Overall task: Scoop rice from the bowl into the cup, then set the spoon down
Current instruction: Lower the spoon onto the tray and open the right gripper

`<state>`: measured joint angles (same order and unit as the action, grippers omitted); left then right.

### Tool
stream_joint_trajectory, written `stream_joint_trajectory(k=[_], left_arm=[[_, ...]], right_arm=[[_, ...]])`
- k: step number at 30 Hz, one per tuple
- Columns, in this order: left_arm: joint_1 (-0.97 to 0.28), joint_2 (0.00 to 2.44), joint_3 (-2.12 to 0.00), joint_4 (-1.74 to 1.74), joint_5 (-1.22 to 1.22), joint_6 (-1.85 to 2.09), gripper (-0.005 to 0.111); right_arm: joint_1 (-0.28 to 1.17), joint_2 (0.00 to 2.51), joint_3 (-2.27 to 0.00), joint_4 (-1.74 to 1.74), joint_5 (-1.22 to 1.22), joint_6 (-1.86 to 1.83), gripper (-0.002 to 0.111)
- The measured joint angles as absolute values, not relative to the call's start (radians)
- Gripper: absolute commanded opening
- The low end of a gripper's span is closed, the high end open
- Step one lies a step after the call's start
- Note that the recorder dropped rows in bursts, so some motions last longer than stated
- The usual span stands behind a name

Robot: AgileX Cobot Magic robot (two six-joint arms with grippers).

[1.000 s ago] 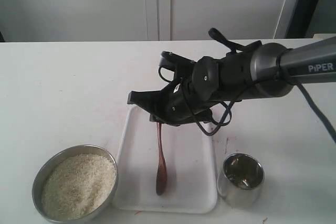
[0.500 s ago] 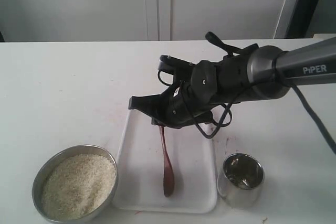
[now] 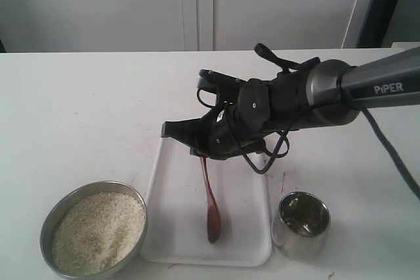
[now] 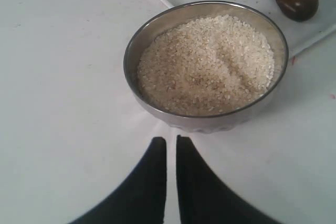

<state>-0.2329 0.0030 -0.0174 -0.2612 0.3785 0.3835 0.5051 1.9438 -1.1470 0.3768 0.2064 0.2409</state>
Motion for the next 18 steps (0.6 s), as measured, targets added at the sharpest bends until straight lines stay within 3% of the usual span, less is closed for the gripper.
stream_joint_trajectory(k=[10, 18], left_arm=[[-0.233, 0.003, -0.017, -0.261, 0.378, 0.384, 0.014], [-0.233, 0.003, -0.017, -0.261, 0.378, 0.384, 0.014]], right_arm=[[0.505, 1.964, -1.147, 0.36, 0.203, 0.241, 0.001], [0.505, 1.995, -1.147, 0.36, 0.206, 0.241, 0.024]])
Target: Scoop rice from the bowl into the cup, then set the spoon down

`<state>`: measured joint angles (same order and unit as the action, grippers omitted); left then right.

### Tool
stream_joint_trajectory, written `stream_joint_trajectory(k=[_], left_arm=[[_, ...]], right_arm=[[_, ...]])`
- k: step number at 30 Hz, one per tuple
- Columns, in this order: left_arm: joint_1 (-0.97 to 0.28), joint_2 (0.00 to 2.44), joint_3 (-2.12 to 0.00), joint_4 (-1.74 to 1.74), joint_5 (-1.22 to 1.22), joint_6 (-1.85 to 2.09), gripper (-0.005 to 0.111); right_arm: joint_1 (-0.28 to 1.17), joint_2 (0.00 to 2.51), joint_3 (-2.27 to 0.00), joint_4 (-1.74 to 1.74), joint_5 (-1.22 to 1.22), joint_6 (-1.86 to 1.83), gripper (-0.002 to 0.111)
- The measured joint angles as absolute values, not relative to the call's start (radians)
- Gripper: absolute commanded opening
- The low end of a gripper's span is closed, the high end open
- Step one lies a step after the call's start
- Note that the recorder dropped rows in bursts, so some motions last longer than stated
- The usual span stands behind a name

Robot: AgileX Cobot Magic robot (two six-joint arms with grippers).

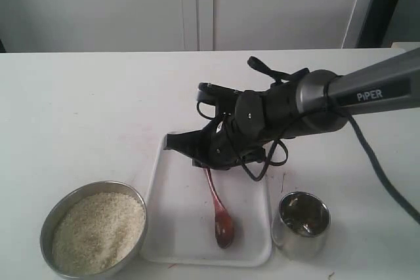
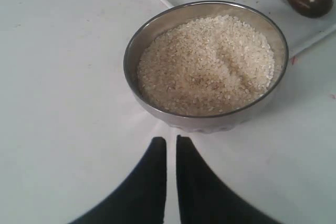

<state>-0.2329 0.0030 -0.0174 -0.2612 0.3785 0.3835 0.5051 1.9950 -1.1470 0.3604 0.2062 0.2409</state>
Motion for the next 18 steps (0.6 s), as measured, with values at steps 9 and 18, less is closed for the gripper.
stream_joint_trajectory(k=[9, 18], left_arm=[[-0.233, 0.003, -0.017, -0.261, 0.378, 0.384, 0.014], [-0.233, 0.003, -0.017, -0.261, 0.378, 0.384, 0.014]], right_arm=[[0.505, 1.995, -1.147, 0.36, 0.204, 0.241, 0.041], [0.505, 1.956, -1.147, 0.36, 0.179, 0.241, 0.032]])
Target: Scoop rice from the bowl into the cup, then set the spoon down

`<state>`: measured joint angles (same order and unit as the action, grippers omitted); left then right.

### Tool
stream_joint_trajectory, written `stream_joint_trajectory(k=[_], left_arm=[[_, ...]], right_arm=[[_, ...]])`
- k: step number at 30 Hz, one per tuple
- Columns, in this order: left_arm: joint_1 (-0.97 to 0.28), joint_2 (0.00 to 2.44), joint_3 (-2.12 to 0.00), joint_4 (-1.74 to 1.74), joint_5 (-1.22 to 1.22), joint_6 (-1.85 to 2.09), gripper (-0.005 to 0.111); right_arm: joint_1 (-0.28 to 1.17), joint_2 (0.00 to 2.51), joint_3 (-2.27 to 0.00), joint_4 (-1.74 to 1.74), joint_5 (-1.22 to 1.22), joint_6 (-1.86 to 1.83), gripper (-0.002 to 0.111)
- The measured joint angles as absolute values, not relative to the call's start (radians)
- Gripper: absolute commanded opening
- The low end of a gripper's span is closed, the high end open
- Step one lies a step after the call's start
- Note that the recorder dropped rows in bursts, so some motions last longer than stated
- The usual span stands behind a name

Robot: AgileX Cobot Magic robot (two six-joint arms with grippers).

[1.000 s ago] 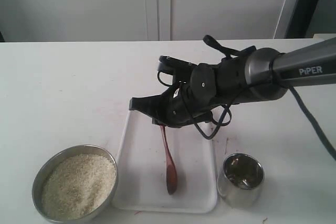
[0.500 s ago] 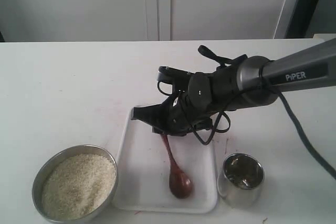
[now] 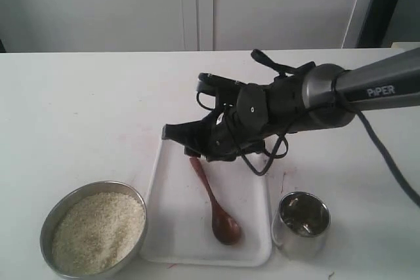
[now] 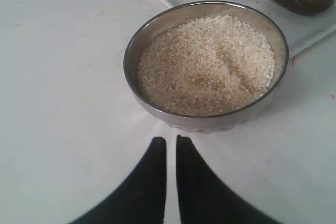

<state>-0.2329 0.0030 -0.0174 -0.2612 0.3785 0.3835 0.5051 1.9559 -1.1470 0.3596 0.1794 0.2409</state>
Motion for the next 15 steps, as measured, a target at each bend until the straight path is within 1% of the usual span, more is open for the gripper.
stream_joint_trajectory(k=[1, 5, 15], left_arm=[[-0.233, 0.003, -0.017, -0.261, 0.378, 0.384, 0.014], [-0.233, 0.003, -0.017, -0.261, 0.378, 0.384, 0.014], [-0.233, 0.003, -0.017, -0.261, 0.378, 0.384, 0.014]], right_arm=[[0.505, 1.941, -1.147, 0.36, 0.174, 0.239, 0.027], [0.505, 1.858, -1.147, 0.36, 0.152, 0.233, 0.001], [0.505, 1.59, -1.141, 0.353, 0.156, 0.079, 0.0]])
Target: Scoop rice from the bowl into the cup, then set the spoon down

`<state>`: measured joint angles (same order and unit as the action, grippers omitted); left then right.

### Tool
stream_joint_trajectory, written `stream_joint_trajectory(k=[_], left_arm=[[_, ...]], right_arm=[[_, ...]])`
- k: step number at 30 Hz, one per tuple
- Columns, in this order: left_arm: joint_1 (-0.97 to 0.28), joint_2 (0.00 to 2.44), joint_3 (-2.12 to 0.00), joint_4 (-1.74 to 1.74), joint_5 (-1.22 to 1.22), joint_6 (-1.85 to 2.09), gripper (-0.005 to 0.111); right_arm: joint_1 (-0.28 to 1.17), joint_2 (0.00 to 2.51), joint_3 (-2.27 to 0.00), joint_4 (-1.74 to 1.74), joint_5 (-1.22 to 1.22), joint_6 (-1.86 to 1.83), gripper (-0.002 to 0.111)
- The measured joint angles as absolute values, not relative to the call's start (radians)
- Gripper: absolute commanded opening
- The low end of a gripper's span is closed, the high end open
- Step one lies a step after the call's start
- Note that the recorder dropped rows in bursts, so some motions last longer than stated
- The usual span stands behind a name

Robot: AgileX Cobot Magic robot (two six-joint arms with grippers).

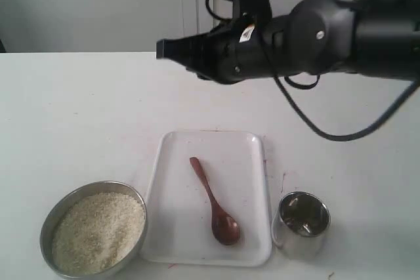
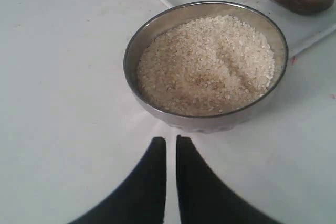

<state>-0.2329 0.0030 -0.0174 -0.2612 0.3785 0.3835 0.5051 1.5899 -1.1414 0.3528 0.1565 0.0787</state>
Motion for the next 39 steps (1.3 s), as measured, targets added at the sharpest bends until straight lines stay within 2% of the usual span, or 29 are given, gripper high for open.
stream_joint_trajectory(k=[26, 39], left_arm=[[-0.233, 0.003, -0.017, -0.261, 0.378, 0.384, 0.014], [-0.233, 0.003, -0.017, -0.261, 0.378, 0.384, 0.014]], right_arm=[[0.505, 0.731, -0.93, 0.137, 0.359, 0.059, 0.0], [0.505, 0.428, -0.921, -0.006, 0.598, 0.059, 0.0]])
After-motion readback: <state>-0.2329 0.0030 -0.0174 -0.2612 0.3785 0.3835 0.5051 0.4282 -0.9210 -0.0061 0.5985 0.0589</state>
